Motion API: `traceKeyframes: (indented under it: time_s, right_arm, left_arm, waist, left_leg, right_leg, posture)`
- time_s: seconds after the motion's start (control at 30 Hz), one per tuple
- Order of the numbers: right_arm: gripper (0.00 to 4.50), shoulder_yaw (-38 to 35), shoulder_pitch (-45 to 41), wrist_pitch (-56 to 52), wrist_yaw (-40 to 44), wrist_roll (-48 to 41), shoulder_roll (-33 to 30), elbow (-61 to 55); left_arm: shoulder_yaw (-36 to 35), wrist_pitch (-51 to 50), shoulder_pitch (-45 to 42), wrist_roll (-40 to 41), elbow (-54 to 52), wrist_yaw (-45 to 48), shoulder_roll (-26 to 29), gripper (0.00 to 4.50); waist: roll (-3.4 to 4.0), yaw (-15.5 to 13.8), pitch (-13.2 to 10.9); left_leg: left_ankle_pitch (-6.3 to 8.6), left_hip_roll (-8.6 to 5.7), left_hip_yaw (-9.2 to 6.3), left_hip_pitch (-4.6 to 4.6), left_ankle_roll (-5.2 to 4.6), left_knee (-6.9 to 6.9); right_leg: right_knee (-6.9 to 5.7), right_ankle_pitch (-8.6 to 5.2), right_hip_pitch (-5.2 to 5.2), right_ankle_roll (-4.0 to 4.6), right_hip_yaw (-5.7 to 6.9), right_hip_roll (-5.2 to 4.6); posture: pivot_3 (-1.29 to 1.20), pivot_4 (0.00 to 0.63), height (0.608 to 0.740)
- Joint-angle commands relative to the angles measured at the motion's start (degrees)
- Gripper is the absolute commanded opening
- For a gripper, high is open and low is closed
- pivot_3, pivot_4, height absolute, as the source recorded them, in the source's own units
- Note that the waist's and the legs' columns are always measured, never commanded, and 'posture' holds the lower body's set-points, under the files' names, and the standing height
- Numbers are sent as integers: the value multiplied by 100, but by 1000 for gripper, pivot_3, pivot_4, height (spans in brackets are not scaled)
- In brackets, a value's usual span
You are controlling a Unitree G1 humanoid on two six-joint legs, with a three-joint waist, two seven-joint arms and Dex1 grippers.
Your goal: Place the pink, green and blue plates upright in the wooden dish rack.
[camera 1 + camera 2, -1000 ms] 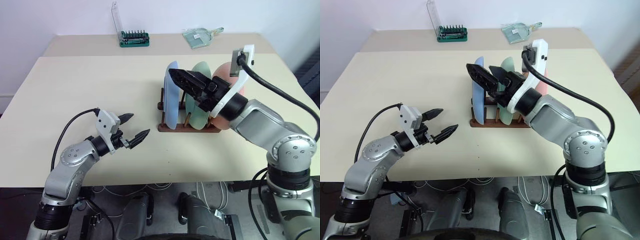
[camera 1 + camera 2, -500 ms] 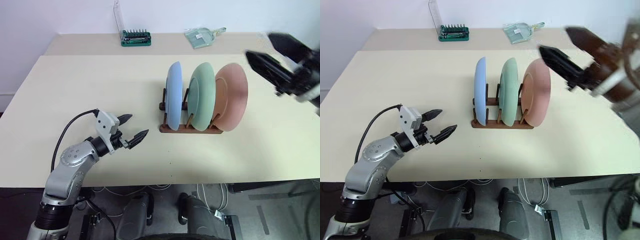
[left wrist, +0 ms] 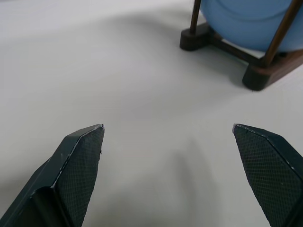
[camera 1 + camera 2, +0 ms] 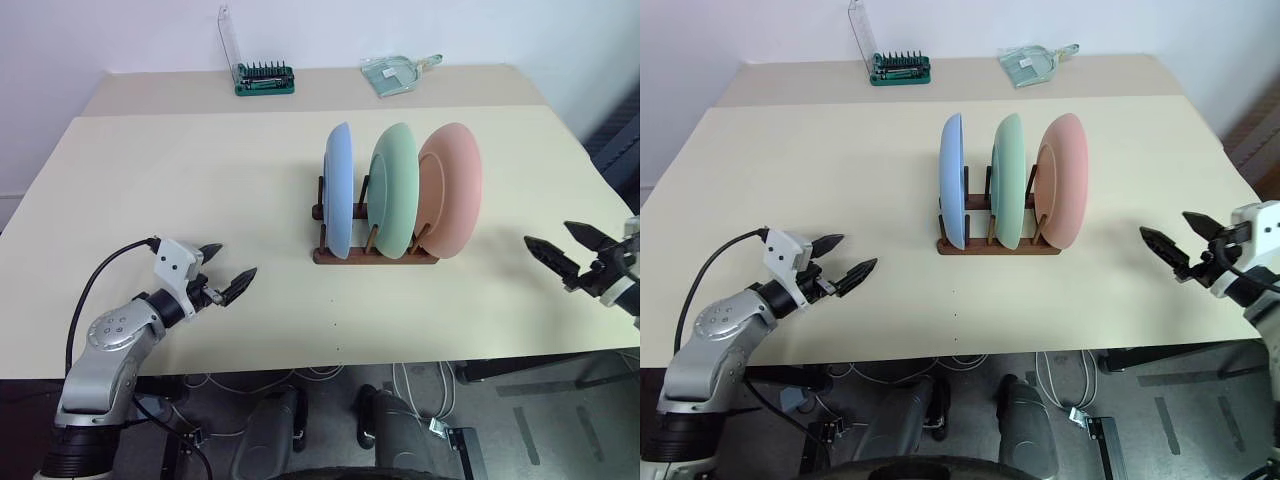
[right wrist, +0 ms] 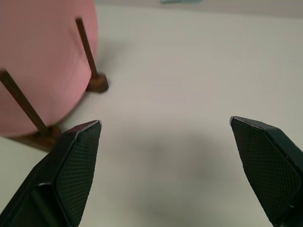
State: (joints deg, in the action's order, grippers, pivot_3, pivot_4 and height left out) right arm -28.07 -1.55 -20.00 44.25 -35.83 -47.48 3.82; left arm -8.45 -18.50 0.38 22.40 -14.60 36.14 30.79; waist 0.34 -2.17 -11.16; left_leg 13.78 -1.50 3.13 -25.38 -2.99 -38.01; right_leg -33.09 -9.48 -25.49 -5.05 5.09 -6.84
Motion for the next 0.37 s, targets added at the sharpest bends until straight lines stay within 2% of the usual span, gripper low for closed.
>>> traceKeyframes:
  time_s: [0.03,0.37]
  right_arm:
    - [4439,96,-335,295,22,237,118,199]
    - [4439,329,-849,424,76,569,344,653]
  left_arm:
    - [-154,108,49,-41,-167,-58,22,4500]
    - [-202,5,321,23,-465,-224,-49,4500]
  waist:
    - [0,3,0]
    - [-1,-8,0]
  left_leg:
    - [0,0,0,0,0,0]
    - [2,0,6,-2,4,-1]
  right_leg:
    - [1,0,0,0,0,0]
    - [1,14,-1,22,7,-1]
  posture:
    - [0,150,740]
    - [0,150,740]
